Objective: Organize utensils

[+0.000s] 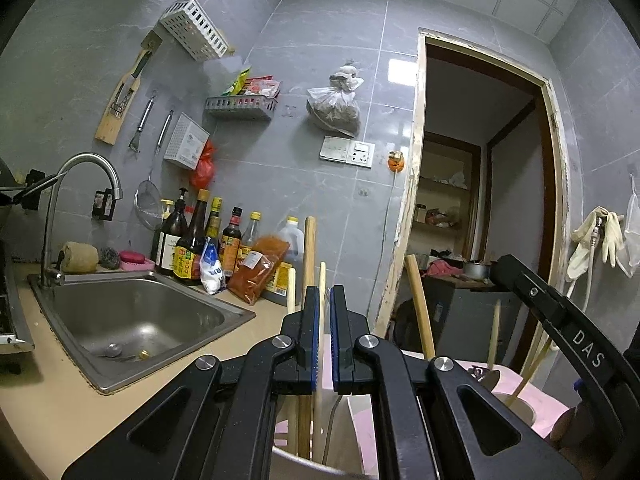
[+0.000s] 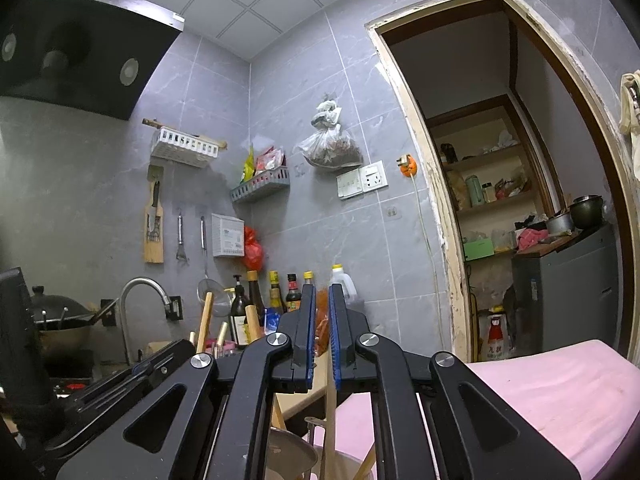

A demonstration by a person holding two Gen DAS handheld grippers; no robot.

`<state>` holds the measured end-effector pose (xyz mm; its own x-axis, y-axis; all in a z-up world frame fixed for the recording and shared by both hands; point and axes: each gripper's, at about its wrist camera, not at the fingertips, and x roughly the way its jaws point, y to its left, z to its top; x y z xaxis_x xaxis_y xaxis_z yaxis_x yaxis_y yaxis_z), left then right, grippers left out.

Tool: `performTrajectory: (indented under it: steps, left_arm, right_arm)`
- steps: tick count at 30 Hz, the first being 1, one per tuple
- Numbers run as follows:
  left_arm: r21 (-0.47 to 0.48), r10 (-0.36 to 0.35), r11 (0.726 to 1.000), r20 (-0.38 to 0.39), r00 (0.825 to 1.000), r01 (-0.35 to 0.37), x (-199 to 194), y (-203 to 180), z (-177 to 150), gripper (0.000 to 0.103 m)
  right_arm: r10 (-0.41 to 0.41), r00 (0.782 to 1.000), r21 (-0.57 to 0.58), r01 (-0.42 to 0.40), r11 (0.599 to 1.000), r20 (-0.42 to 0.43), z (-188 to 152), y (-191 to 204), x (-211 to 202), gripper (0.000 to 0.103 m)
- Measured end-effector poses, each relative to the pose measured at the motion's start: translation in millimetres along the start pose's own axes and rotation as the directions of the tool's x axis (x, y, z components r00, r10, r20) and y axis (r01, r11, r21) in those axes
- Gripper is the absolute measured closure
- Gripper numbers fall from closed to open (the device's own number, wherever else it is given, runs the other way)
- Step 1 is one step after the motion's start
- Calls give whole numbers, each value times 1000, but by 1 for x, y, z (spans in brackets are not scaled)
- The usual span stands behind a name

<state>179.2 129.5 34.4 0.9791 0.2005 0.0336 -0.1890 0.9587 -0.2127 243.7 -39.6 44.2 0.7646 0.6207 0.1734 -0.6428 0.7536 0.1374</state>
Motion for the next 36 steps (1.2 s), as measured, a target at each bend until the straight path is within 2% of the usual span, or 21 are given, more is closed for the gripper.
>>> performTrajectory:
  steps: [3,6,8,11,12,15,18,23,27,30,33,36]
  left_arm:
    - [-19,-13,1000,-16,1000,12,-2,2,2,100]
    - [-37,-28,999,-39,999,27,-5,4,5,99]
    - [-47,-39,998,-56,998,37,-9,4,7,97]
    - [-53,-63,997,-85,994,59,-15,4,8,79]
    - [-52,-74,996,-86,994,70,-19,2,10,72]
    - [-42,-92,995,-93,991,89,-27,-1,13,69]
    - [-31,-101,995,-118,988,98,-34,-4,16,68]
    - [-48,-125,992,-188,974,118,-44,-5,20,57]
    - [-36,-133,991,-222,966,128,-60,-8,24,50]
    - [-18,-142,990,-255,957,142,-71,-11,25,48]
    - [-28,-171,985,-313,934,171,-80,-12,22,26]
    - [-39,-193,981,-340,920,191,-91,-13,18,25]
  right_arm:
    - [-1,1000,-1,1,1000,6,1,1,-2,92]
    - [-10,1000,9,10,1000,17,4,2,-7,78]
    - [-18,1000,6,18,1000,22,7,3,-8,78]
    - [-35,999,-1,35,999,16,11,6,-13,75]
    - [-42,999,-8,42,999,12,12,6,-15,71]
    - [-56,998,-21,56,998,4,15,7,-25,61]
    - [-78,997,-34,77,996,-12,19,5,-38,57]
    - [-107,993,-40,105,994,-53,24,1,-61,51]
    - [-141,986,-40,138,990,-90,31,-3,-84,34]
    - [-165,979,-52,160,986,-123,35,-5,-102,31]
    - [-193,969,-77,183,980,-155,39,-3,-120,25]
    - [-212,959,-97,197,976,-186,42,-1,-138,17]
